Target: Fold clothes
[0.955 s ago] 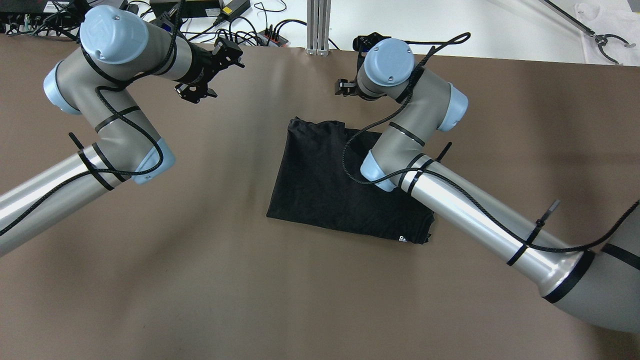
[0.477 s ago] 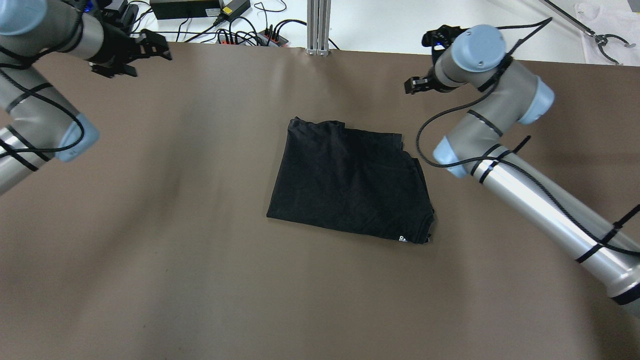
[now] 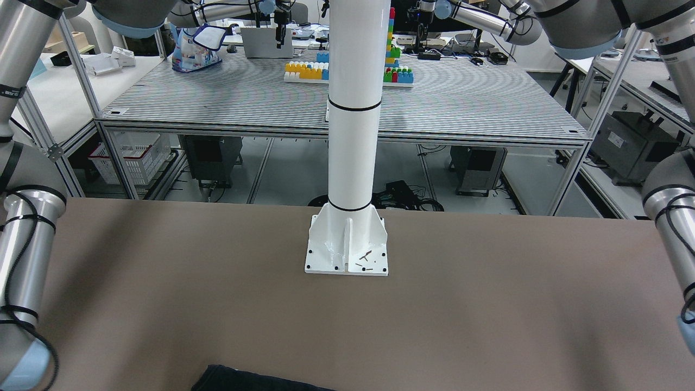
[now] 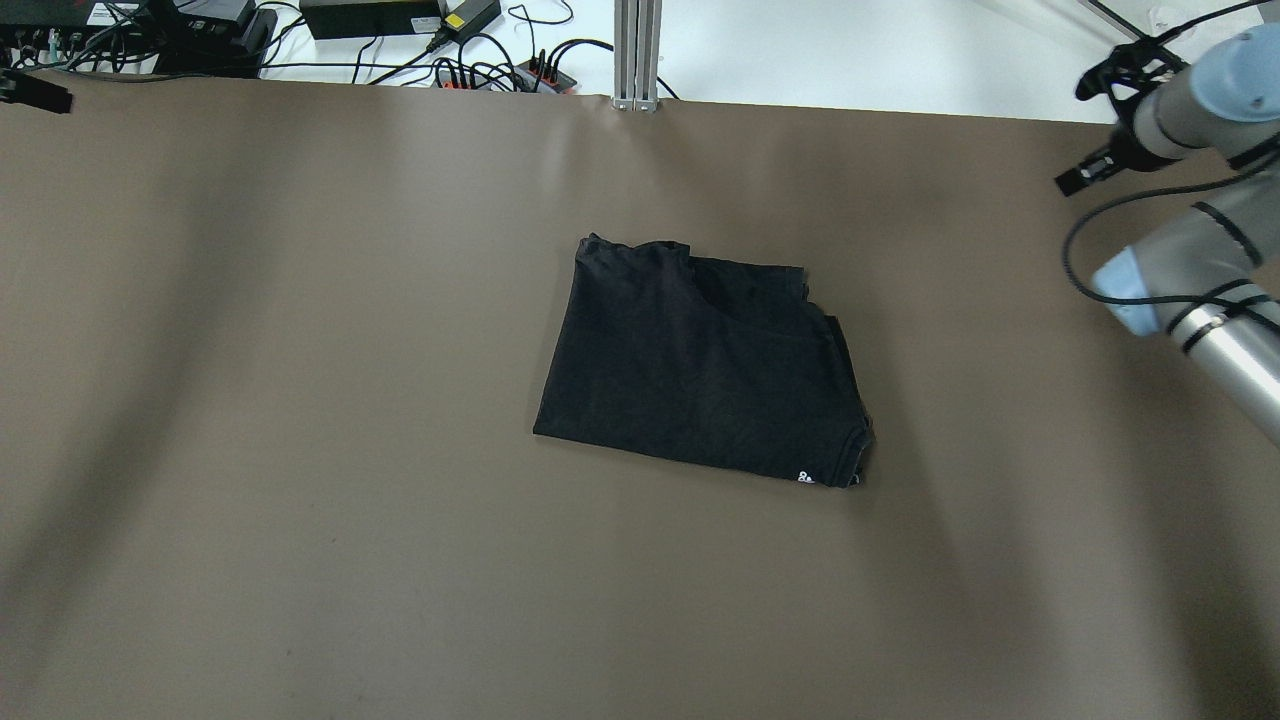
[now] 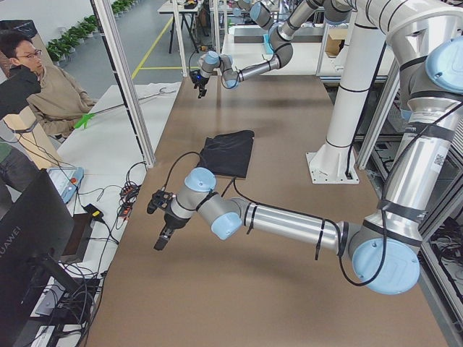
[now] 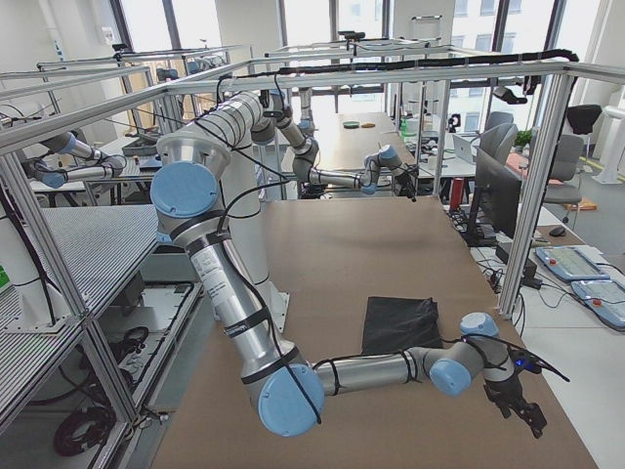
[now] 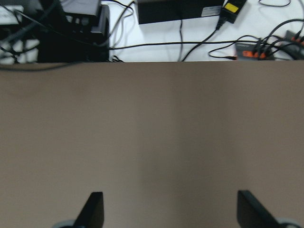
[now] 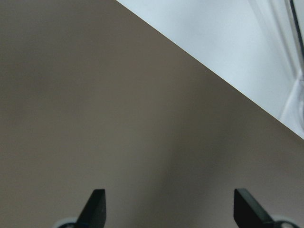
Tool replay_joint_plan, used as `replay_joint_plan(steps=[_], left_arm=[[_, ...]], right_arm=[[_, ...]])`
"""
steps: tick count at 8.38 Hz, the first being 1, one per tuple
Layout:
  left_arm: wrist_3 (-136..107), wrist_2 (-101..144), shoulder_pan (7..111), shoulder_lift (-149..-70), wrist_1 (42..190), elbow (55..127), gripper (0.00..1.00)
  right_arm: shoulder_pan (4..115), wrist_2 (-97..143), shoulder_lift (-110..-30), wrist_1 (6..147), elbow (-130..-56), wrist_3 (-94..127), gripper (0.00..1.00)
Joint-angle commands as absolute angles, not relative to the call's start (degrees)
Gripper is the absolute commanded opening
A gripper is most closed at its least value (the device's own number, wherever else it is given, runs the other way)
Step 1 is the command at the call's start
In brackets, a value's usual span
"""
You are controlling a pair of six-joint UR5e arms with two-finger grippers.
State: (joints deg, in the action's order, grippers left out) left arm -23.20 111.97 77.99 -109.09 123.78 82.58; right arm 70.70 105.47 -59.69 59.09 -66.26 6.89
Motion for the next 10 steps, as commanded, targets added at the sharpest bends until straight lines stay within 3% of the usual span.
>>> replay_joint_plan(steps=[1, 5, 7, 9, 10], left_arm=[[-0.8, 99.8, 82.5, -102.9, 123.3, 81.7, 1.0], [12.6, 108.9, 95.4, -98.5, 131.8, 75.9, 1.0], [15.3, 115.8, 101.8, -96.7, 131.9, 78.5, 1.0], [14.2, 115.3, 101.4, -94.0, 130.4, 85.0, 1.0], [14.2, 115.2, 101.3, -93.4, 130.4, 84.7, 1.0]], right_arm=[[81.8, 106.1, -72.3, 59.2, -73.9, -11.1, 0.95], [94.0, 106.3, -78.3, 58.3, -74.0, -30.5, 0.95], [96.5, 106.3, -80.4, 57.1, -75.0, -31.6, 0.95], [96.8, 106.3, -81.6, 54.0, -75.2, -31.2, 0.95], [96.8, 106.3, -81.7, 54.1, -75.4, -31.0, 0.95]])
